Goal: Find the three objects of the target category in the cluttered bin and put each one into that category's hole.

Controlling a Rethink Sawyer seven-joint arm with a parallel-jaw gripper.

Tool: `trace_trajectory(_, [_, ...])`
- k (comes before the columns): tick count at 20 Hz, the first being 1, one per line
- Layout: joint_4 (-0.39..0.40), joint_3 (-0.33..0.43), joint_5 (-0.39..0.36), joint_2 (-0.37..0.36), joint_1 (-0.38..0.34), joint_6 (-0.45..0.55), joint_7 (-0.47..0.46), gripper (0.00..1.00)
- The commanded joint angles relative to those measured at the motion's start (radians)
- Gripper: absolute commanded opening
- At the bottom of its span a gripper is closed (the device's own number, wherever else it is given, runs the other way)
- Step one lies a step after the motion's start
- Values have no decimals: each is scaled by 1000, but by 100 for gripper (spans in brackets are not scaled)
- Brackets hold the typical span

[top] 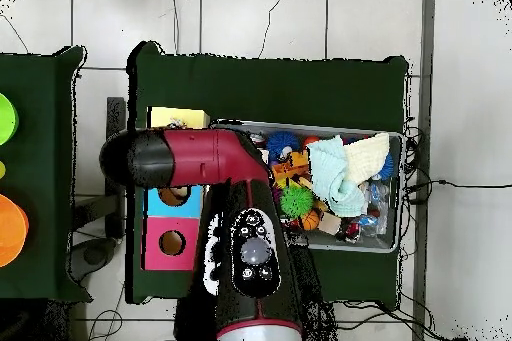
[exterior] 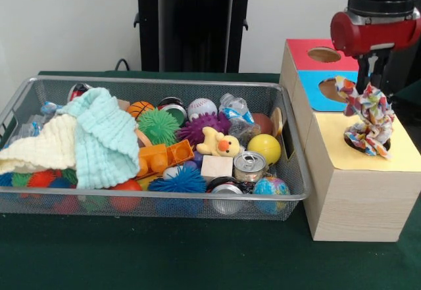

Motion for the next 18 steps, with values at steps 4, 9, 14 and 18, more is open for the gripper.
trace_trajectory(4, [-93,-47,25,114,-23,-84,253,0])
trace_trajectory(9, [-101,-38,37,138,-25,-105,242,0])
trace_trajectory(14, [-83,-32,75,139,0,-74,265,0])
trace_trajectory(18, [-29,-21,114,102,12,-39,277,0])
